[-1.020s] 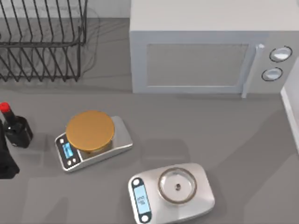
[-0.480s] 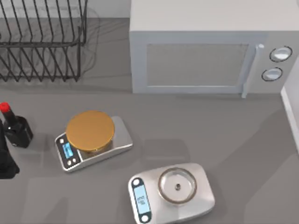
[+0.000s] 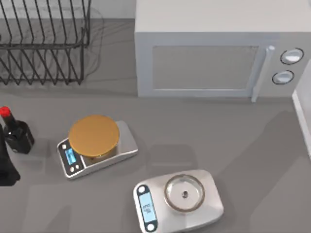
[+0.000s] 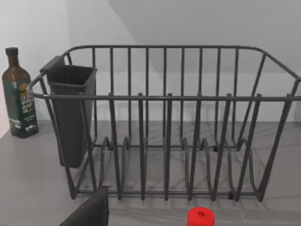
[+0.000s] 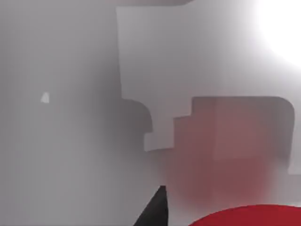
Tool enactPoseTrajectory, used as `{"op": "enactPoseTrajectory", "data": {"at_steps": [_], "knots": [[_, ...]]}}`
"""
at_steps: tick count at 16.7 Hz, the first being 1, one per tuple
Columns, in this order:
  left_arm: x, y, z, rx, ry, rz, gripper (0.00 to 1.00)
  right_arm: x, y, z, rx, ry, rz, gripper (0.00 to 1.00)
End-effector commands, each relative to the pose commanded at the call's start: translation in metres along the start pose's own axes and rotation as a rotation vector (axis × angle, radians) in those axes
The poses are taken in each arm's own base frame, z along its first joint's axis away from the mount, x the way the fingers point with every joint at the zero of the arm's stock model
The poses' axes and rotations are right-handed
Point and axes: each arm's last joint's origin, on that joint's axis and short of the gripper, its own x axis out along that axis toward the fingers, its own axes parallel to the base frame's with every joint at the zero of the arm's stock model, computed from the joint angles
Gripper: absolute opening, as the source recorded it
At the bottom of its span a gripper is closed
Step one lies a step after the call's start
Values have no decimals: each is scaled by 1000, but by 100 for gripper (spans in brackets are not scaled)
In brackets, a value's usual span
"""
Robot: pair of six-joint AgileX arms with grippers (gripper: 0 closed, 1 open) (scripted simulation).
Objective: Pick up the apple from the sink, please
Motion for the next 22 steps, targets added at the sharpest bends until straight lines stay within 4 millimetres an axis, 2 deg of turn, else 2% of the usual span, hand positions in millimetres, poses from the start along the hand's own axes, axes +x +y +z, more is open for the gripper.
{"op": "enactPoseTrajectory", "data": {"at_steps": [3,6,10,13,15,20,22], "knots": [[0,0,0,0,0,0,100,-39,-4,15,0,5,1,0],[0,0,0,0,0,0,100,-96,-5,23,1,27,7,0],[0,0,0,0,0,0,100,-178,-2,17,1,39,10,0],[0,0,0,0,0,0,100,-221,1,8,0,16,4,0],[0,0,0,0,0,0,100,-233,2,5,0,6,1,0],[0,0,0,0,0,0,100,-231,4,6,-1,8,3,0],[0,0,0,0,0,0,100,-233,17,6,-5,10,8,0]]}}
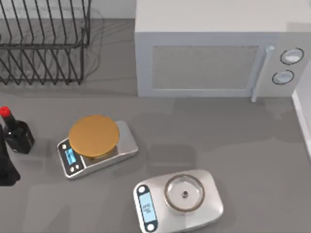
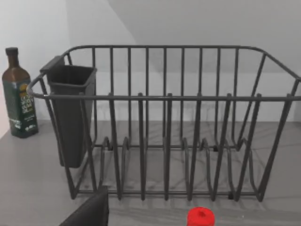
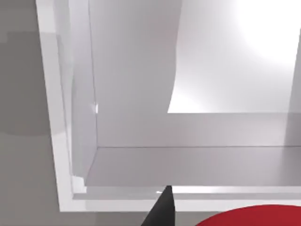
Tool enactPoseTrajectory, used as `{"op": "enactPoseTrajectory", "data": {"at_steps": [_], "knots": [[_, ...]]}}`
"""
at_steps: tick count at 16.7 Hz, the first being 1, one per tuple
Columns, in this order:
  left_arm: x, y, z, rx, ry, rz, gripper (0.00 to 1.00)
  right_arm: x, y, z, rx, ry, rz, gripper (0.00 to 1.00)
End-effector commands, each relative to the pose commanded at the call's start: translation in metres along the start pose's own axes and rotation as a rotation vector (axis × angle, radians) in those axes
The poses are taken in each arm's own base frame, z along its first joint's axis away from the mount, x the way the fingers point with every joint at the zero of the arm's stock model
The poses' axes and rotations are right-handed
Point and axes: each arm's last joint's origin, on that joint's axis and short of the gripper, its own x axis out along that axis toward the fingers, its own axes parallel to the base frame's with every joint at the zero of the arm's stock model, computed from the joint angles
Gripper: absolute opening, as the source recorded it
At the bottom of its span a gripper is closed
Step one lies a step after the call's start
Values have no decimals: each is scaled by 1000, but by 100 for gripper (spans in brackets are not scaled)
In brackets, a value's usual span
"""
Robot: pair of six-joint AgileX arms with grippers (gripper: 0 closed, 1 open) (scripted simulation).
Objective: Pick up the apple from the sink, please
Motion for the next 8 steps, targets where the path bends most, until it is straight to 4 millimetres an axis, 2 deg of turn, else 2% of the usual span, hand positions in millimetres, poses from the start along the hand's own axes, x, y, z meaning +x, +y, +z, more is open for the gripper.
{"op": "enactPoseTrajectory", "data": {"at_steps": [3,8], "knots": [[0,0,0,0,0,0,100,-3,45,-1,-8,11,14,0],[0,0,0,0,0,0,100,-3,152,-18,-17,40,30,0]]}}
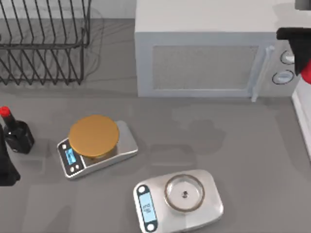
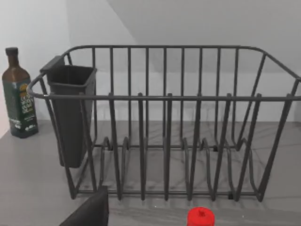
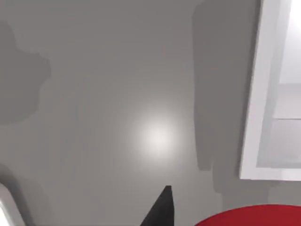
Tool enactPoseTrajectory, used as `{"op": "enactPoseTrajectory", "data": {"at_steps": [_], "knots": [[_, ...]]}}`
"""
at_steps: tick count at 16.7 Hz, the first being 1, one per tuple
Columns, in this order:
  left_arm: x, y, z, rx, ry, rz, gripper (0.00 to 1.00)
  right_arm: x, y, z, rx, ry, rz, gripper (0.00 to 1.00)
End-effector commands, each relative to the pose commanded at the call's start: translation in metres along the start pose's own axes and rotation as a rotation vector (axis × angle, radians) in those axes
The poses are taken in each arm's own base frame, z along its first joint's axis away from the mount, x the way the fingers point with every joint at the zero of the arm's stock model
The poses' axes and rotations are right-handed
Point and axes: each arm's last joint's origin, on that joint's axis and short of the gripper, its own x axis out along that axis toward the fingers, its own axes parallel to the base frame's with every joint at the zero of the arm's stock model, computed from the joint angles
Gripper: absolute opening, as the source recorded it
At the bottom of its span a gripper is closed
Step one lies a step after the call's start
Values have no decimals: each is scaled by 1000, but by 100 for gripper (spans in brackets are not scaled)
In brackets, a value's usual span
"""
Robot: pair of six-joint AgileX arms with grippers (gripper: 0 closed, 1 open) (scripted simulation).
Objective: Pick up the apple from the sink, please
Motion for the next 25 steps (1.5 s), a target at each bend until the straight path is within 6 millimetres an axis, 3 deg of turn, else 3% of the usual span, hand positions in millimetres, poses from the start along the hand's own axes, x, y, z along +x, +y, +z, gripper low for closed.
{"op": "enactPoseTrajectory", "data": {"at_steps": [5,9,17,25], "knots": [[0,0,0,0,0,0,100,11,99,-36,12,10,-11,0],[0,0,0,0,0,0,100,21,145,-61,18,13,-32,0],[0,0,0,0,0,0,100,31,153,-66,15,13,-32,0],[0,0,0,0,0,0,100,101,156,-71,9,-3,-31,0]]}}
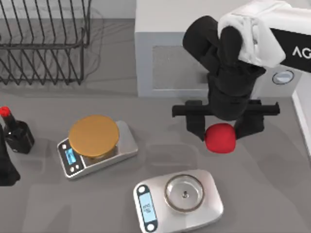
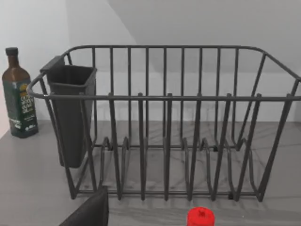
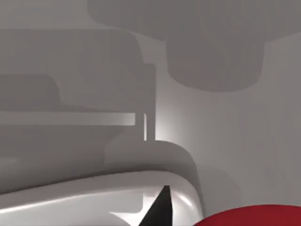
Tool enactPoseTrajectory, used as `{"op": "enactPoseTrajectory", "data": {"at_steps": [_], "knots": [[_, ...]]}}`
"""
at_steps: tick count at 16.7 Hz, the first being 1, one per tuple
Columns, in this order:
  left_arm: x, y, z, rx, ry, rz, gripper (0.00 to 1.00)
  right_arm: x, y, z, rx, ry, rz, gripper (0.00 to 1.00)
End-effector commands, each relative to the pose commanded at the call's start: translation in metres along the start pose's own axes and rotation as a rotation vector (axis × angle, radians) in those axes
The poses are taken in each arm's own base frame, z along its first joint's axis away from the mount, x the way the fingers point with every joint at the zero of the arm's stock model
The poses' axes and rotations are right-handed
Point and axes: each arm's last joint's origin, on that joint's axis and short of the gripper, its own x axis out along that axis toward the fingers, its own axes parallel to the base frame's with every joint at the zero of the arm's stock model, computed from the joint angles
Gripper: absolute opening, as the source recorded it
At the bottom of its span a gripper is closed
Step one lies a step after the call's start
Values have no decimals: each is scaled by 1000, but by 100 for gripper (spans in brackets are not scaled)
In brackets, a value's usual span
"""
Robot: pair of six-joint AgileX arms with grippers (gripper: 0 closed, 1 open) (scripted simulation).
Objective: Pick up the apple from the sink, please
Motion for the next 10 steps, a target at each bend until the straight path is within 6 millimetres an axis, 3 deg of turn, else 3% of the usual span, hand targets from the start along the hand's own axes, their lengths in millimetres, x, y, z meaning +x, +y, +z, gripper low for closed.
{"op": "enactPoseTrajectory", "data": {"at_steps": [4,8,10], "knots": [[0,0,0,0,0,0,100,30,-8,5,7,15,-4,0],[0,0,0,0,0,0,100,32,-9,5,8,16,-4,0],[0,0,0,0,0,0,100,32,-9,5,8,16,-4,15]]}}
